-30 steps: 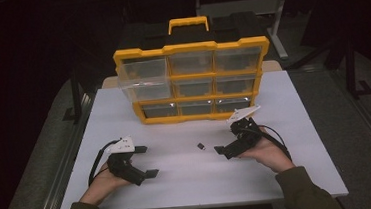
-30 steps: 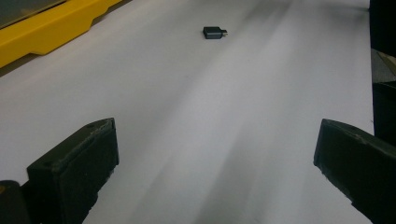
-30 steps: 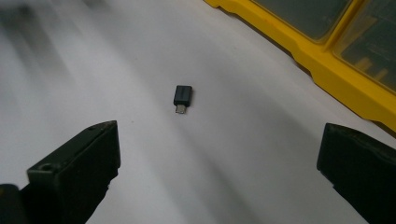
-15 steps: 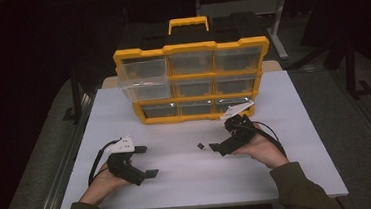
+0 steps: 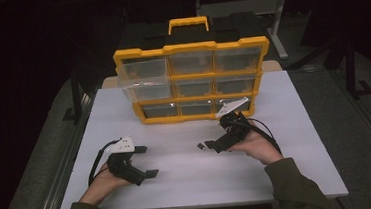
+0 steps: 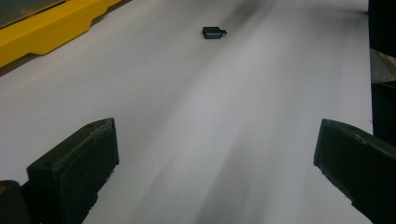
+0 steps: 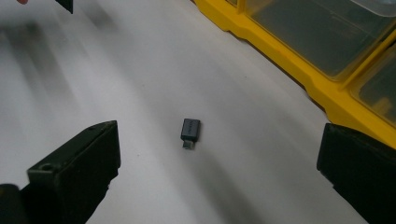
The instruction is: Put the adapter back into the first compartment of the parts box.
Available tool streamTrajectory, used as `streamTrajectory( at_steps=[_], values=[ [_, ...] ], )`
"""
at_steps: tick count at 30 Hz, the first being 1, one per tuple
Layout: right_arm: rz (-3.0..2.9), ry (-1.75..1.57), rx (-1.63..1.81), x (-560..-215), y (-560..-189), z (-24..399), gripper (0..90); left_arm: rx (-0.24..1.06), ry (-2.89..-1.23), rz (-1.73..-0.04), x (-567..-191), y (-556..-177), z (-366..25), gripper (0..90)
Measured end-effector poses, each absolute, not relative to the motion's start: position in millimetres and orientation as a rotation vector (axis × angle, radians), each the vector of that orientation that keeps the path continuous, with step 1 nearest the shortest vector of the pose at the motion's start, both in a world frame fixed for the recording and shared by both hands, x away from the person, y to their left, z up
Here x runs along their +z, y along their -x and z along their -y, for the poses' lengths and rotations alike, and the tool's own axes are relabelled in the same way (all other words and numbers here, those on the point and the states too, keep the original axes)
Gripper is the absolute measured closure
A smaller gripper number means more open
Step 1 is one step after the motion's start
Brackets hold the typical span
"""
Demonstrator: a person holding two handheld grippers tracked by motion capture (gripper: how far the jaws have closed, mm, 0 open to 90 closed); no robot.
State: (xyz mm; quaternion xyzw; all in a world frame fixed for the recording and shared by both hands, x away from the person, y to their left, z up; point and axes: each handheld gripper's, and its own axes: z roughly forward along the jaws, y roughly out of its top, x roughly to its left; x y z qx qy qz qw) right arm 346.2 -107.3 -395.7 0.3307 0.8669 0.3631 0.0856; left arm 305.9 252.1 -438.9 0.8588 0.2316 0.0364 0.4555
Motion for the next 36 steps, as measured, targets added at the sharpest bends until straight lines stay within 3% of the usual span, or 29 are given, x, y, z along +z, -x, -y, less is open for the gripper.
streamTrajectory(
  at_steps=[36],
  values=[
    [-2.62,-0.94,1.088,-396,-368,72,0.0,0.091,-2.116,-0.571,-438,-306,-251,0.0]
  ],
)
